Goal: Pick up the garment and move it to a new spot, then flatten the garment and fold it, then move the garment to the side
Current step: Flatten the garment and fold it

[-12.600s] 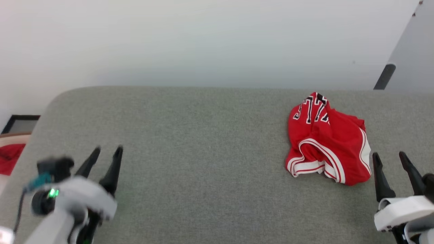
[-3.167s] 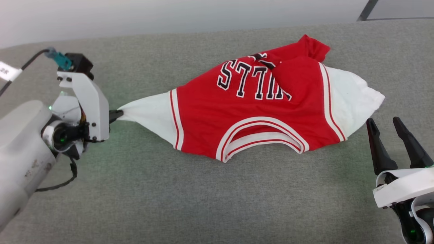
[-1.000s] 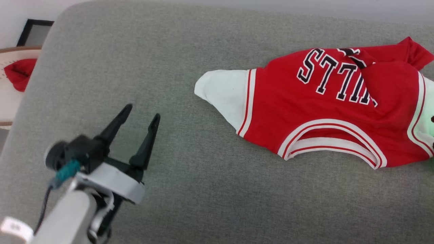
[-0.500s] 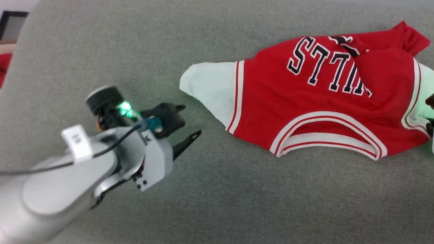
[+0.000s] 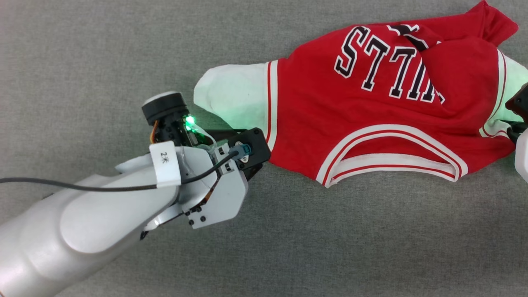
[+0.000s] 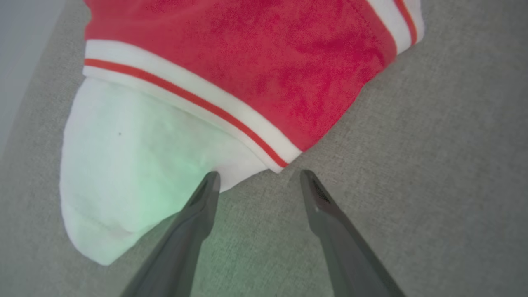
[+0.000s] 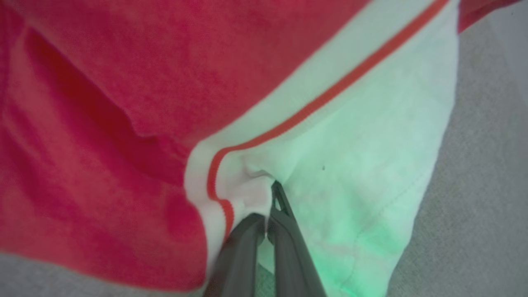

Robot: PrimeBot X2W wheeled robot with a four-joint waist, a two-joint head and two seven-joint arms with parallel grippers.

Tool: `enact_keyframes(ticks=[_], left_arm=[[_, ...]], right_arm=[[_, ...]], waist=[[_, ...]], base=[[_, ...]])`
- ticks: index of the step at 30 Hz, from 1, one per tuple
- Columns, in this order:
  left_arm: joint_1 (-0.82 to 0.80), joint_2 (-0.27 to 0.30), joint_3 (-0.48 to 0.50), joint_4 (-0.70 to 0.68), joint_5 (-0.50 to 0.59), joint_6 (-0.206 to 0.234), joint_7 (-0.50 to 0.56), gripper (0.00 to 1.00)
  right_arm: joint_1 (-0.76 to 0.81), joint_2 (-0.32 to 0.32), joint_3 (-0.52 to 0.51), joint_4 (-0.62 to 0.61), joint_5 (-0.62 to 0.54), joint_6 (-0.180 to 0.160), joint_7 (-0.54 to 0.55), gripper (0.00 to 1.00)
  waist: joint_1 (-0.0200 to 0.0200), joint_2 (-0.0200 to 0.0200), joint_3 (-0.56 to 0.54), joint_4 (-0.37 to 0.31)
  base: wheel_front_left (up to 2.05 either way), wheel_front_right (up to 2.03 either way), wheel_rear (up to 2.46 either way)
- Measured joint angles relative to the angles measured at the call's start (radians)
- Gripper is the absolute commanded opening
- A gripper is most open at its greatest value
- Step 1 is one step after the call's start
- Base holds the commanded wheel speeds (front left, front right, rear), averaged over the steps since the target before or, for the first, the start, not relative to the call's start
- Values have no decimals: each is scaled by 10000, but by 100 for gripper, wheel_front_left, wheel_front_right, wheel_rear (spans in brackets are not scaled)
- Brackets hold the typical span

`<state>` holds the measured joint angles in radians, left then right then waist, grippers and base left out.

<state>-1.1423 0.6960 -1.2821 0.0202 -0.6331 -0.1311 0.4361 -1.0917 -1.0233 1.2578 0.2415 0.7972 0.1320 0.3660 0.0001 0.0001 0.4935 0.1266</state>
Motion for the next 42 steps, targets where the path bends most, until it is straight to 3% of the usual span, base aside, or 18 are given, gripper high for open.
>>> enact_keyframes(ticks=[15,18,21,27,34,42], left_arm=[[-141,-360,61,1085,1369,-8,-451,100],[-138,-430,79,1246,1239,-8,-600,100],[-139,-493,77,1327,1179,-10,-583,0],[-212,-604,40,2096,278,-10,-1440,0],[-508,-401,17,3425,-2061,-8,-3816,0],[-542,-132,382,3292,-4980,-6,-5402,0]], right_arm=[[-107,140,-31,-165,-29,-8,25,0],[-112,167,-40,-184,-29,-17,40,0],[-148,174,-31,-190,-25,-15,42,0],[-156,290,38,12,247,-17,-374,0],[-203,309,244,-40,955,-8,-1444,0],[-816,-813,-245,-846,1933,-8,-2249,0]], waist=[[-1,0,193,-235],[0,0,215,-274],[0,0,226,-290],[0,0,50,-326],[0,0,-533,-375],[0,0,-1195,-406]], base=[[0,0,0],[0,0,0],[0,0,0],[0,0,0],[0,0,0],[0,0,0]])
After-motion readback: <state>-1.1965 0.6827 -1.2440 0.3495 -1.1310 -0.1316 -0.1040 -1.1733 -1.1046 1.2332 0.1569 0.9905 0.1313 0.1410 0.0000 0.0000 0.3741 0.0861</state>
